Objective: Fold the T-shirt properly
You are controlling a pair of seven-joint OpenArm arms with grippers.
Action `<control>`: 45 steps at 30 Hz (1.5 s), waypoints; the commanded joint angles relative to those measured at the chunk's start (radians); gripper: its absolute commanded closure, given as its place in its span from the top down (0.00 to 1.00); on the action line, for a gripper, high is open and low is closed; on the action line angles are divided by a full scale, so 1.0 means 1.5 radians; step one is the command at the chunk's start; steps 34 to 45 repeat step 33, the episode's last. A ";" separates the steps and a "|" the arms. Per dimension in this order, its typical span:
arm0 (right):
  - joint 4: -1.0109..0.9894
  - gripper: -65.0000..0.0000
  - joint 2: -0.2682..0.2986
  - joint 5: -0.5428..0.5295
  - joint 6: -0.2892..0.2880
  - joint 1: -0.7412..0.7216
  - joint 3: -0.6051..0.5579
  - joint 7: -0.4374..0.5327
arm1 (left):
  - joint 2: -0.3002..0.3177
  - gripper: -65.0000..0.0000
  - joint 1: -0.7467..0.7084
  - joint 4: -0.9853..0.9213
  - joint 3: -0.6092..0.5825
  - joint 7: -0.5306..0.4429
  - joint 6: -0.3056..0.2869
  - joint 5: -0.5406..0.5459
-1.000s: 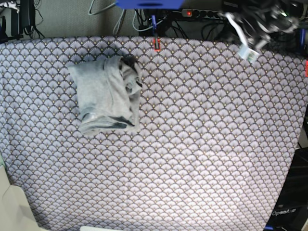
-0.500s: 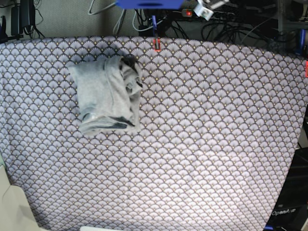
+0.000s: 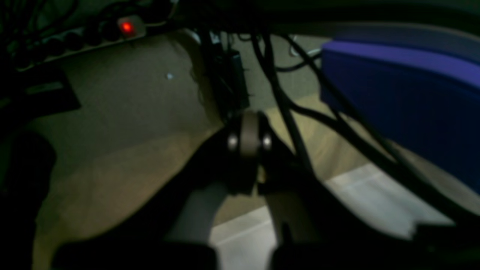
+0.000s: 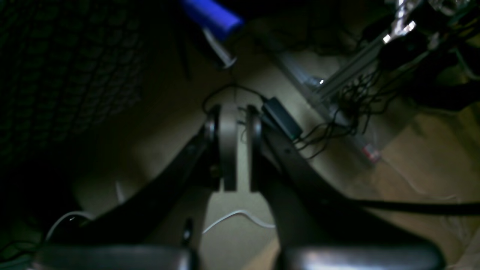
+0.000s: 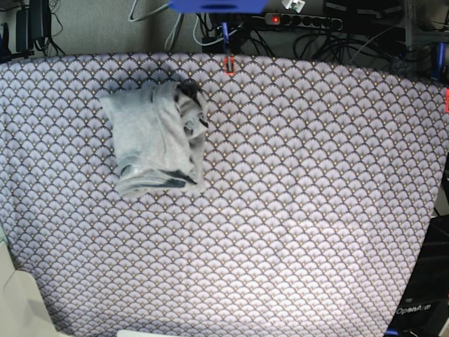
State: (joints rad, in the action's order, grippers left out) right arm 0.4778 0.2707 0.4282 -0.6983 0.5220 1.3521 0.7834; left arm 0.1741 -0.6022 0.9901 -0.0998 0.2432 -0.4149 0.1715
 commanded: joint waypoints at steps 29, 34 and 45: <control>-0.292 0.06 -0.080 0.704 0.372 -0.233 -0.002 -0.280 | -0.048 0.00 0.430 -0.660 -0.021 -0.231 0.224 0.045; -0.297 0.08 -0.103 0.704 0.406 -0.248 0.000 -0.304 | -0.053 0.00 0.442 -0.660 -0.018 -0.206 0.265 0.057; -0.297 0.08 -0.103 0.704 0.406 -0.248 0.000 -0.304 | -0.053 0.00 0.442 -0.660 -0.018 -0.206 0.265 0.057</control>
